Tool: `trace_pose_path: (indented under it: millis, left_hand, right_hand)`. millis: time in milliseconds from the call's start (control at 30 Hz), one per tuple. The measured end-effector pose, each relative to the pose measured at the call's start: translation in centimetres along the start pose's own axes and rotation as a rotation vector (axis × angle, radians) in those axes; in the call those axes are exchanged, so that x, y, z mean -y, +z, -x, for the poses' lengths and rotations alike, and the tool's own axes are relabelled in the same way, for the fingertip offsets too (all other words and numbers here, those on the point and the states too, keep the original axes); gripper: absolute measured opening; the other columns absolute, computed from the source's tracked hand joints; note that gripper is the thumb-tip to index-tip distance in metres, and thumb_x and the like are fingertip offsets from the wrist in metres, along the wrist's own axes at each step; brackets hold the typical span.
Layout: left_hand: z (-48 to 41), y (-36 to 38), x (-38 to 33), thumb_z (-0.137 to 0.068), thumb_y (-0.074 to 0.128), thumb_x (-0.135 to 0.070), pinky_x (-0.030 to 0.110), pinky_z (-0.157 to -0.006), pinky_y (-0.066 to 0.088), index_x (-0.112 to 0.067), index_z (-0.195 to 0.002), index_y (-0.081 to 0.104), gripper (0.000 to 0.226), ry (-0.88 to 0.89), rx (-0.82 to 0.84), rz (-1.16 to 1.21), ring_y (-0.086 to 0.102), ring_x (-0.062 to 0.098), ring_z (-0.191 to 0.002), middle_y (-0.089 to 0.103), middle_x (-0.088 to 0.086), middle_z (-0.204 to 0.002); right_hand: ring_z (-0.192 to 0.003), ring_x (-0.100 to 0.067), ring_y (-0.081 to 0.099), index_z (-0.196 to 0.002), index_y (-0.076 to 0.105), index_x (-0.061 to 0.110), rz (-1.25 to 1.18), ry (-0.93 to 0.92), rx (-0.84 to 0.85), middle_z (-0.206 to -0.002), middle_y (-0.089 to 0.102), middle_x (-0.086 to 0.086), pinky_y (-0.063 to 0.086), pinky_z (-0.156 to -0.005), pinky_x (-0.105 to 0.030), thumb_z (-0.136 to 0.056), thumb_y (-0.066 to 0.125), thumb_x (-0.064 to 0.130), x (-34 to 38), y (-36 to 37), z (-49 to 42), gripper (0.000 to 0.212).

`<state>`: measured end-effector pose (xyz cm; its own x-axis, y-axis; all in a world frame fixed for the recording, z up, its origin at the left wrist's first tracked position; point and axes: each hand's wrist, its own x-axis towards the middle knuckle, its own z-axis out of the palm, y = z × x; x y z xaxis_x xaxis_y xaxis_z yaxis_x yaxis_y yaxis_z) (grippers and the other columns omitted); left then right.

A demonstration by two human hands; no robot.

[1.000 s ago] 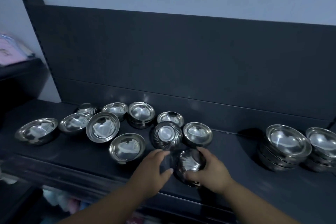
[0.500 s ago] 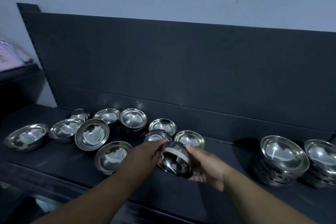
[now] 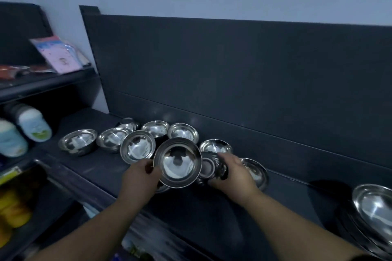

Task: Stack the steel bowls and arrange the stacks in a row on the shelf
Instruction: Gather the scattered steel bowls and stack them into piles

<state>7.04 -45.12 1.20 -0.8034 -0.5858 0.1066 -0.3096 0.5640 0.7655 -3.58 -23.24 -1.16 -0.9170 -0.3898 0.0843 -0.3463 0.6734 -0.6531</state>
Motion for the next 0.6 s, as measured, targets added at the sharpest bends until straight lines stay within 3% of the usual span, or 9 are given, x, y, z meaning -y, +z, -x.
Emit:
trace_pose_path:
  millis: [100, 200, 367, 467, 600]
  left_hand:
    - [0.2, -0.6, 0.9, -0.087, 0.062, -0.026, 0.029, -0.066, 0.054, -0.018, -0.088, 0.068, 0.01, -0.107, -0.009, 0.076, 0.067, 0.012, -0.07, 0.071, -0.004, -0.077]
    - [0.4, -1.1, 1.7, -0.086, 0.062, -0.032, 0.042, -0.075, 0.058, -0.018, -0.09, 0.069, 0.016, -0.159, -0.012, 0.115, 0.07, 0.019, -0.075, 0.073, -0.001, -0.08]
    - [0.7, -1.5, 1.6, -0.087, 0.062, -0.029, 0.041, -0.074, 0.058, -0.019, -0.086, 0.067, 0.011, -0.189, -0.018, 0.162, 0.07, 0.017, -0.069, 0.072, -0.002, -0.078]
    - [0.8, -1.5, 1.5, -0.087, 0.062, -0.025, 0.041, -0.073, 0.059, -0.022, -0.079, 0.065, 0.009, -0.191, 0.006, 0.208, 0.071, 0.016, -0.067, 0.072, -0.003, -0.077]
    - [0.7, -1.1, 1.3, -0.086, 0.062, -0.027, 0.044, -0.073, 0.059, -0.016, -0.088, 0.068, 0.013, -0.189, 0.06, 0.254, 0.071, 0.019, -0.071, 0.073, 0.0, -0.081]
  right_hand:
    - [-0.144, -0.019, 0.023, -0.149, 0.022, 0.037, 0.138, -0.03, 0.084, -0.158, 0.017, 0.005, 0.029, -0.114, -0.029, -0.055, 0.087, 0.045, 0.2, 1.4, -1.3, 0.114]
    - [-0.147, -0.022, 0.013, -0.15, 0.012, 0.039, 0.28, -0.068, 0.137, -0.161, 0.007, 0.003, 0.025, -0.117, -0.035, -0.053, 0.085, 0.049, 0.1, 2.4, -2.2, 0.122]
    - [-0.142, -0.026, 0.025, -0.15, 0.018, 0.035, 0.349, -0.119, 0.075, -0.158, 0.017, -0.001, 0.029, -0.113, -0.032, -0.062, 0.078, 0.044, 0.0, 2.9, -2.6, 0.107]
    - [-0.141, -0.026, 0.026, -0.148, 0.023, 0.037, 0.273, -0.108, -0.001, -0.156, 0.021, 0.0, 0.03, -0.114, -0.033, -0.061, 0.078, 0.044, 0.3, 2.7, -2.1, 0.103]
    - [-0.137, -0.026, 0.033, -0.146, 0.03, 0.034, 0.094, -0.032, -0.137, -0.152, 0.028, -0.002, 0.032, -0.113, -0.034, -0.057, 0.082, 0.04, 0.6, 1.2, -0.8, 0.103]
